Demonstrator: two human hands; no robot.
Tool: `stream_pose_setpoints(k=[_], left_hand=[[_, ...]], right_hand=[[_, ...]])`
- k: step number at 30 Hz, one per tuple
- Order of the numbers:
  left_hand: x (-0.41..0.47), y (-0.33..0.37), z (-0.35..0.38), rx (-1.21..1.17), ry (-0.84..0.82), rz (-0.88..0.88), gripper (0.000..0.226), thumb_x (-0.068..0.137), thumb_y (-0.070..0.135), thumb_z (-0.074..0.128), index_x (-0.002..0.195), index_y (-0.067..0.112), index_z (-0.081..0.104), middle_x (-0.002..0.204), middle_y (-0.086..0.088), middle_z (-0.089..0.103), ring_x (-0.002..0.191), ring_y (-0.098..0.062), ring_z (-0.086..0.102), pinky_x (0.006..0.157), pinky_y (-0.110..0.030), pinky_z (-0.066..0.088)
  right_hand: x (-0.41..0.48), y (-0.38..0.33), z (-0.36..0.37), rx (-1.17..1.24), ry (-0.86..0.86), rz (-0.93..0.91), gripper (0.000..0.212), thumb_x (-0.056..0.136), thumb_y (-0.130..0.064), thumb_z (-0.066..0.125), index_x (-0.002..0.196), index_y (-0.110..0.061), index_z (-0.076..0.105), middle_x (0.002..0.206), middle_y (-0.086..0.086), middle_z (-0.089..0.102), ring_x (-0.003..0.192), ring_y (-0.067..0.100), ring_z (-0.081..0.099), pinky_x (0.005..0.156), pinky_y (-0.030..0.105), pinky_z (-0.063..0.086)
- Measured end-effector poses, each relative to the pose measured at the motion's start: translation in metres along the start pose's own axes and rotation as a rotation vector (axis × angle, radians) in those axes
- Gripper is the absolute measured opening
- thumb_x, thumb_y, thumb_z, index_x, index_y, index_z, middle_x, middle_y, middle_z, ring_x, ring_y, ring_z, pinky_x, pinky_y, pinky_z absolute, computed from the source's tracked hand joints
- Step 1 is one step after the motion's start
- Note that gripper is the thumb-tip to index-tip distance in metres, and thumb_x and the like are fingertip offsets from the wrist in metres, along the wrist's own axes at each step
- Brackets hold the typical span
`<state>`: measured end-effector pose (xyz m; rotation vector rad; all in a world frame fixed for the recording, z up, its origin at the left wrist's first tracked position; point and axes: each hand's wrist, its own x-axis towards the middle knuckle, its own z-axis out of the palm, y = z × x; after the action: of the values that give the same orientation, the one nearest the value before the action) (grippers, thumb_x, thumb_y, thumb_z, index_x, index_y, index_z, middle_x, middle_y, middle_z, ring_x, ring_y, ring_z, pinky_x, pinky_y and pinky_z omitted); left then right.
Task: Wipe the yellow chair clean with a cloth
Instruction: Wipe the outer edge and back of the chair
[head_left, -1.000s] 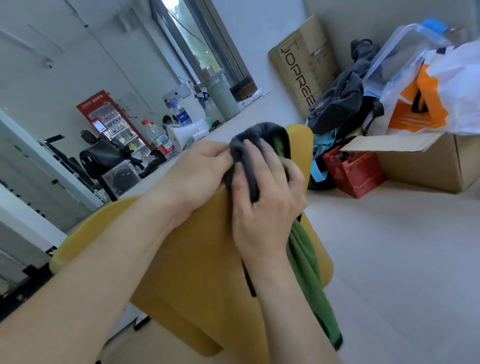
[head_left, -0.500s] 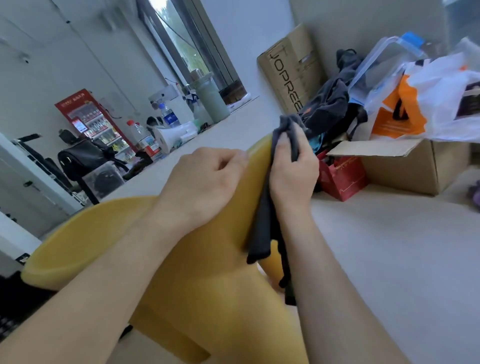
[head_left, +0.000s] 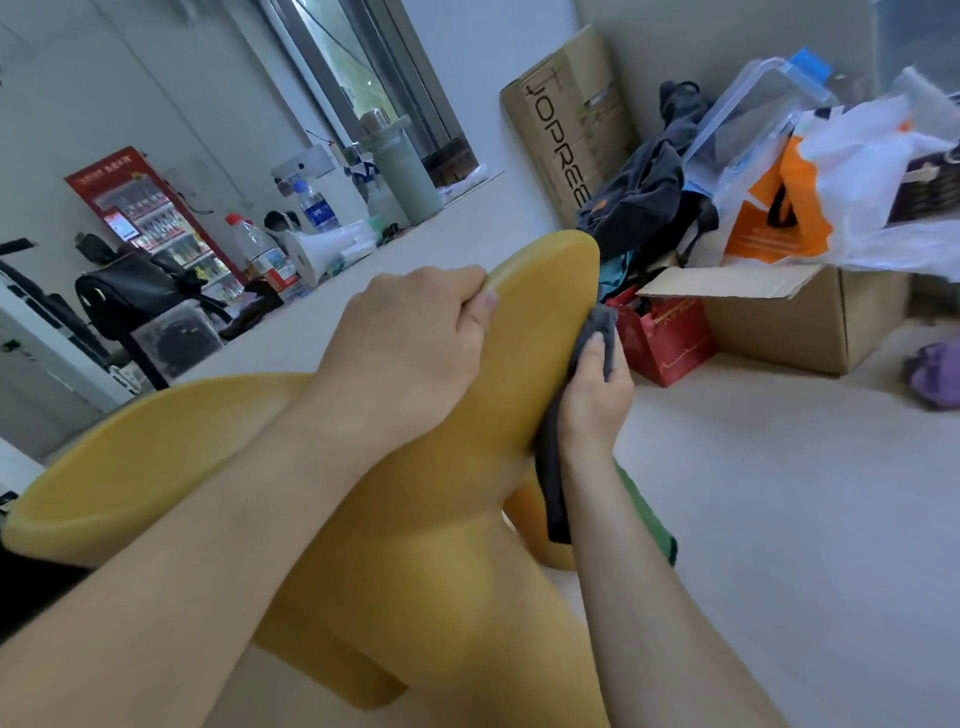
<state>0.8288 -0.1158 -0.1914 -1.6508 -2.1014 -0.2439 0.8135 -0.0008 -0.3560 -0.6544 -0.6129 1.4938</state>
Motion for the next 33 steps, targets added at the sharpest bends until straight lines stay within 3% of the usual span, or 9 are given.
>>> stream_pose_setpoints(k=[2, 5, 8, 10, 11, 17, 24, 29, 33], left_hand=[[-0.001, 0.002, -0.001, 0.026, -0.023, 0.021, 0.035, 0.100, 0.034, 0.035, 0.112, 0.013, 0.061, 0.084, -0.006, 0.065, 0.082, -0.025, 0.057, 0.076, -0.042, 0.045], [0.002, -0.001, 0.000, 0.033, -0.003, 0.020, 0.037, 0.100, 0.033, 0.036, 0.114, 0.010, 0.060, 0.096, -0.011, 0.067, 0.091, -0.029, 0.057, 0.080, -0.044, 0.045], [0.003, -0.005, 0.001, 0.041, 0.015, 0.054, 0.042, 0.095, 0.038, 0.034, 0.110, 0.009, 0.061, 0.099, -0.012, 0.068, 0.094, -0.033, 0.057, 0.080, -0.046, 0.046], [0.003, -0.006, 0.000, 0.066, -0.026, 0.077, 0.047, 0.091, 0.040, 0.030, 0.113, 0.011, 0.059, 0.102, -0.012, 0.067, 0.097, -0.033, 0.056, 0.081, -0.046, 0.045], [0.003, -0.006, -0.001, 0.089, -0.073, 0.082, 0.044, 0.094, 0.039, 0.031, 0.118, 0.012, 0.056, 0.106, -0.012, 0.066, 0.099, -0.033, 0.055, 0.083, -0.046, 0.044], [0.006, -0.008, -0.010, 0.117, -0.248, 0.064, 0.042, 0.100, 0.034, 0.031, 0.142, 0.028, 0.035, 0.110, -0.007, 0.059, 0.107, -0.028, 0.050, 0.089, -0.038, 0.042], [-0.001, -0.009, 0.002, 0.080, -0.127, 0.075, 0.046, 0.101, 0.033, 0.028, 0.147, 0.032, 0.025, 0.118, -0.007, 0.060, 0.111, -0.030, 0.051, 0.088, -0.035, 0.039], [0.004, -0.012, 0.000, -0.054, -0.197, 0.016, 0.043, 0.102, 0.030, 0.032, 0.145, 0.028, 0.034, 0.138, -0.002, 0.051, 0.126, -0.020, 0.043, 0.097, -0.026, 0.032], [0.004, -0.037, -0.024, -0.211, -0.431, -0.143, 0.046, 0.094, 0.054, 0.032, 0.135, 0.039, 0.047, 0.132, 0.022, 0.047, 0.121, -0.002, 0.044, 0.103, -0.021, 0.028]], right_hand=[[-0.022, 0.030, -0.011, 0.030, 0.085, 0.221, 0.038, 0.104, -0.025, 0.038, 0.139, -0.014, 0.049, 0.139, 0.000, 0.053, 0.129, 0.014, 0.048, 0.094, 0.015, 0.036], [-0.083, 0.034, 0.001, 0.085, 0.130, 0.218, 0.040, 0.104, -0.027, 0.037, 0.144, -0.026, 0.042, 0.146, -0.015, 0.042, 0.136, 0.004, 0.037, 0.112, 0.023, 0.029], [-0.118, -0.010, 0.027, 0.064, 0.048, -0.254, 0.037, 0.101, -0.025, 0.042, 0.137, -0.036, 0.046, 0.151, -0.017, 0.035, 0.142, -0.001, 0.026, 0.118, 0.032, 0.023], [-0.104, -0.024, 0.035, -0.001, -0.039, -0.594, 0.036, 0.098, -0.023, 0.046, 0.134, -0.026, 0.050, 0.148, -0.003, 0.042, 0.142, 0.009, 0.032, 0.117, 0.039, 0.027], [-0.090, -0.021, 0.034, -0.023, -0.051, -0.614, 0.036, 0.097, -0.023, 0.047, 0.132, -0.023, 0.052, 0.146, 0.002, 0.045, 0.141, 0.011, 0.034, 0.116, 0.040, 0.029], [-0.011, 0.012, 0.001, 0.006, 0.035, 0.011, 0.040, 0.103, -0.027, 0.041, 0.141, -0.016, 0.048, 0.141, -0.006, 0.050, 0.134, 0.010, 0.043, 0.100, 0.009, 0.034], [-0.052, 0.085, -0.027, -0.171, -0.192, 0.677, 0.056, 0.103, -0.047, 0.022, 0.154, -0.023, 0.018, 0.156, 0.004, 0.030, 0.140, 0.026, 0.033, 0.114, 0.038, 0.028], [-0.095, 0.027, 0.004, 0.001, -0.002, 0.196, 0.048, 0.103, -0.036, 0.029, 0.151, -0.034, 0.022, 0.157, -0.010, 0.026, 0.143, 0.009, 0.026, 0.118, 0.032, 0.022], [-0.094, -0.018, 0.021, -0.123, -0.116, -0.398, 0.049, 0.096, -0.039, 0.037, 0.144, -0.031, 0.039, 0.157, -0.005, 0.028, 0.148, 0.012, 0.018, 0.119, 0.031, 0.015]])
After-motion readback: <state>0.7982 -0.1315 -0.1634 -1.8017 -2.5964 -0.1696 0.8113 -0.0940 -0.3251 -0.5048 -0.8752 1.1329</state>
